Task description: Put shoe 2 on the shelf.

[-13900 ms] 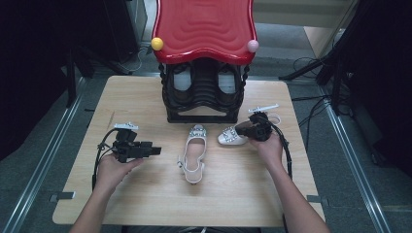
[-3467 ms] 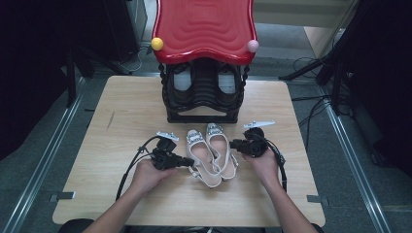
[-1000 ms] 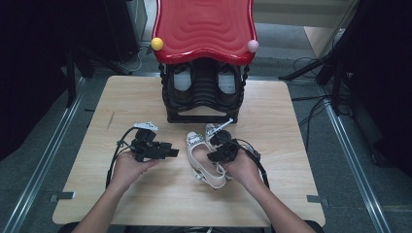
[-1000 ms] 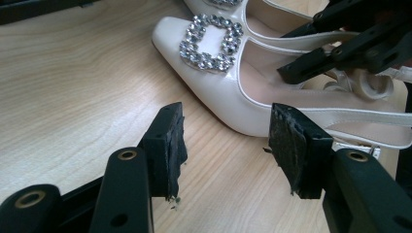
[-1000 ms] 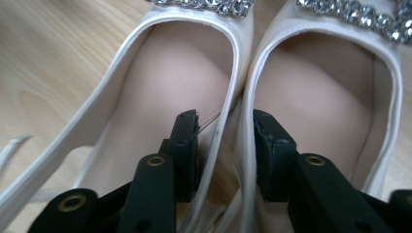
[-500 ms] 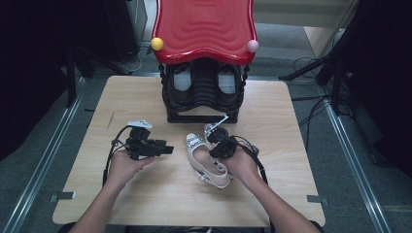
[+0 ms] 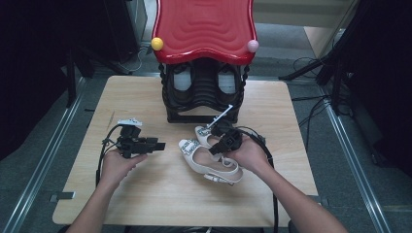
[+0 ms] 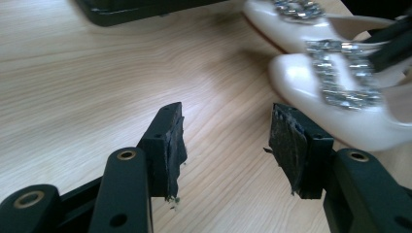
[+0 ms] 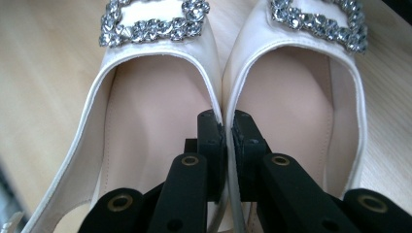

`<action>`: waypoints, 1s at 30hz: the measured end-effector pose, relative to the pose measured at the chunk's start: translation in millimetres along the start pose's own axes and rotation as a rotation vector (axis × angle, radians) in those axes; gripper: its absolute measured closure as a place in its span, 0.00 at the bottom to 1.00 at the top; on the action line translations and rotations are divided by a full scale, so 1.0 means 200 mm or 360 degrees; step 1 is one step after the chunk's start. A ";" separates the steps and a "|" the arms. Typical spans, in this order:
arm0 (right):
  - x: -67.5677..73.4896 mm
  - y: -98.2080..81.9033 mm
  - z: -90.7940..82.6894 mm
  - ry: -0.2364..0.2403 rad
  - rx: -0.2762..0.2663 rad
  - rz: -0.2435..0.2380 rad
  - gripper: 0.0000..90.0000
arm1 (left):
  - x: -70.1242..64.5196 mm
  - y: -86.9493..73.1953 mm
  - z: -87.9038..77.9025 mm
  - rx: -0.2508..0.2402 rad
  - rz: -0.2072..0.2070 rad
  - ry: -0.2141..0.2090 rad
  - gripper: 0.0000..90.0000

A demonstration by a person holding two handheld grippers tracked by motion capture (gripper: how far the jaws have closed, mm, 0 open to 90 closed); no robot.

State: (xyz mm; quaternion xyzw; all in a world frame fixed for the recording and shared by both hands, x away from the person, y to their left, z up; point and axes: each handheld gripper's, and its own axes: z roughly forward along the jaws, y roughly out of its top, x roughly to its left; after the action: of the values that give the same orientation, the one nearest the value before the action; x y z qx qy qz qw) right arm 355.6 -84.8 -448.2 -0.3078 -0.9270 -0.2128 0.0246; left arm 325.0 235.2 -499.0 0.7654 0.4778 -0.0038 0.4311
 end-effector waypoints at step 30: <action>0.23 0.48 -0.68 0.0388 -0.0343 -0.0672 0.95 | 0.10 -0.11 -0.16 -0.0078 -0.0104 0.0111 0.52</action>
State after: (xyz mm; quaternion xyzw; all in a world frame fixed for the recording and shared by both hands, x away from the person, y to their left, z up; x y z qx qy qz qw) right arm 361.7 -45.8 -279.4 -0.0805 -0.9329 -0.3461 0.0582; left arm 306.5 274.6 -502.2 0.7383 0.5172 0.0204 0.4326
